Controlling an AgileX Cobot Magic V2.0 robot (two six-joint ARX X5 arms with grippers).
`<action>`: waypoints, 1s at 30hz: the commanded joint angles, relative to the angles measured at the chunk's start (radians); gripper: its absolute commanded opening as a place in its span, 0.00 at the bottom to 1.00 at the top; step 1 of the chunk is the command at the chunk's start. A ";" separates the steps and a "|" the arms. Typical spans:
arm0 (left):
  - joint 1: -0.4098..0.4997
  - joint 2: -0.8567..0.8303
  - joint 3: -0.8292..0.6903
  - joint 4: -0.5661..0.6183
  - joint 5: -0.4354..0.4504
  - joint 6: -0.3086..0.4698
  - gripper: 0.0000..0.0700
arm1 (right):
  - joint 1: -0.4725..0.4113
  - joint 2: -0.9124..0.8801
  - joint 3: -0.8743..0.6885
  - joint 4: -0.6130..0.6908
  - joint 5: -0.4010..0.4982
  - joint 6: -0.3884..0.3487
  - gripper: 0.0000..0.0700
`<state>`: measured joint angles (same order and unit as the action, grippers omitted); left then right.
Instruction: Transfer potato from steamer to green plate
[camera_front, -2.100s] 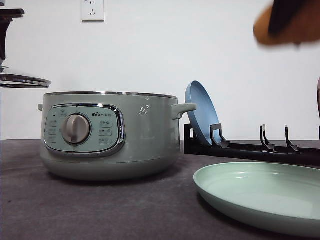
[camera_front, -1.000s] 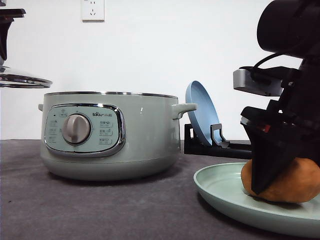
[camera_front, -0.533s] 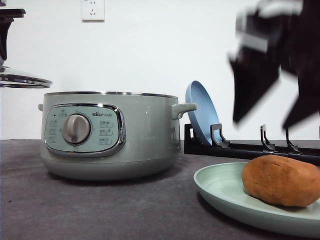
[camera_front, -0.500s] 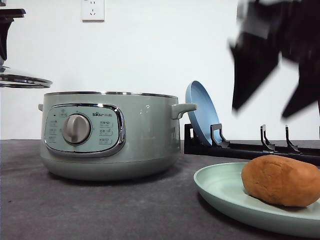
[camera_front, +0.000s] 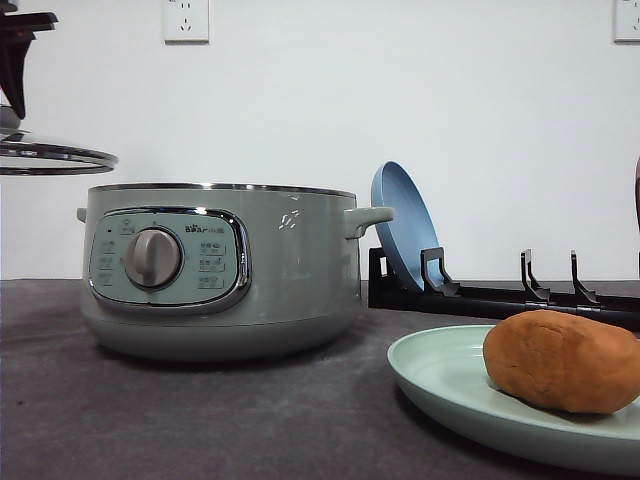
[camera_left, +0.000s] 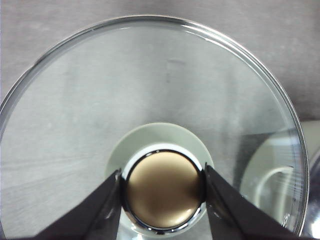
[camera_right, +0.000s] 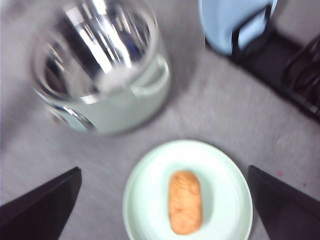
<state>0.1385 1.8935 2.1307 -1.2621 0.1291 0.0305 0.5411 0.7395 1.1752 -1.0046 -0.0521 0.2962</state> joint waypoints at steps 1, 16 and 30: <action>-0.011 -0.002 0.039 0.021 0.010 -0.014 0.00 | 0.005 -0.037 0.016 -0.016 0.002 0.045 1.00; -0.234 -0.002 0.037 -0.001 0.010 -0.018 0.00 | 0.005 -0.249 0.016 -0.138 0.087 0.105 1.00; -0.537 -0.002 0.032 -0.004 0.005 -0.015 0.00 | 0.005 -0.249 0.016 -0.142 0.128 0.105 1.00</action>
<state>-0.3877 1.8935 2.1307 -1.2873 0.1295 0.0151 0.5411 0.4885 1.1755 -1.1519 0.0671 0.3919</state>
